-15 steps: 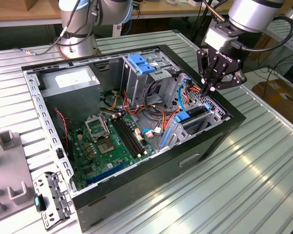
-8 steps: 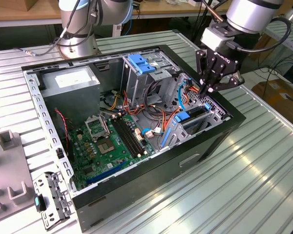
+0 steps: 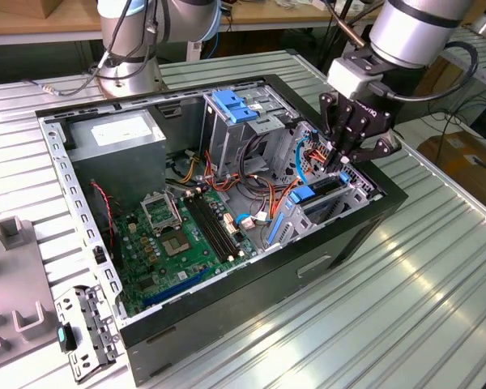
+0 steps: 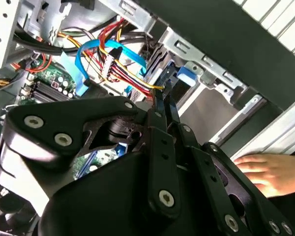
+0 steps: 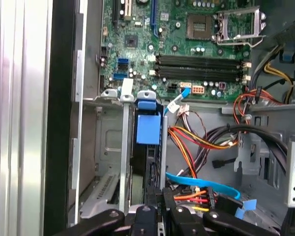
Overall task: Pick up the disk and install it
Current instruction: 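Insert the first disk wire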
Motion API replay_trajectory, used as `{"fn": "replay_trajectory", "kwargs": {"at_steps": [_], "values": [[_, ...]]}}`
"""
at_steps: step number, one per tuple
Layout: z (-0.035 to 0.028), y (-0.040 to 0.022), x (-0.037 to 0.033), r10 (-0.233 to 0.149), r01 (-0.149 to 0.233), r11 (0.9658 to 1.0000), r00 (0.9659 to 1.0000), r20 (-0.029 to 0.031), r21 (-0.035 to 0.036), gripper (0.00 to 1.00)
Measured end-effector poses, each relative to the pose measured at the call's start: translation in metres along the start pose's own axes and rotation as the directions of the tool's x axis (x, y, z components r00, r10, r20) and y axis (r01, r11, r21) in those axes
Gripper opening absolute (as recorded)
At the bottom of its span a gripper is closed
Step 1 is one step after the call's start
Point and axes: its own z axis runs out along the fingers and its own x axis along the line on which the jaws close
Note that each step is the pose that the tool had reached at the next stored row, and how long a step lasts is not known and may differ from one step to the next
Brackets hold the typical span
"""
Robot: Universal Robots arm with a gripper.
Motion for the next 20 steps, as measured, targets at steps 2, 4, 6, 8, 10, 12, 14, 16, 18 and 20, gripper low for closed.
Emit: {"fn": "replay_trajectory", "kwargs": {"at_steps": [2, 4, 6, 8, 10, 12, 14, 16, 18, 20], "values": [[0.002, 0.0006, -0.0001, 0.004, -0.004, 1.0, 1.0, -0.0004, 0.0041, 0.16], [0.0042, 0.0006, -0.0001, 0.026, -0.026, 0.9996, 0.9997, -0.0007, 0.0047, 0.16], [0.0056, 0.0011, 0.0, 0.033, -0.033, 0.9994, 0.9995, -0.0011, 0.0051, 0.16], [0.0064, 0.0038, 0.0007, 0.033, -0.033, 0.9994, 0.9995, -0.0011, 0.0063, 0.16], [0.0068, 0.0043, 0.001, 0.033, -0.033, 0.9994, 0.9995, -0.001, 0.0063, 0.16], [0.0077, 0.0044, 0.0013, 0.034, -0.034, 0.9994, 0.9994, -0.0011, 0.0063, 0.16], [0.0083, 0.0041, 0.0017, 0.039, -0.039, 0.9992, 0.9993, -0.001, 0.0062, 0.16], [0.0089, 0.0039, 0.0017, 0.043, -0.043, 0.999, 0.9991, -0.0011, 0.0062, 0.16], [0.0094, 0.0039, 0.0019, 0.046, -0.046, 0.9989, 0.9989, -0.0015, 0.0062, 0.16], [0.0101, 0.0039, 0.0021, 0.049, -0.049, 0.9988, 0.9988, -0.0017, 0.0062, 0.16]]}}
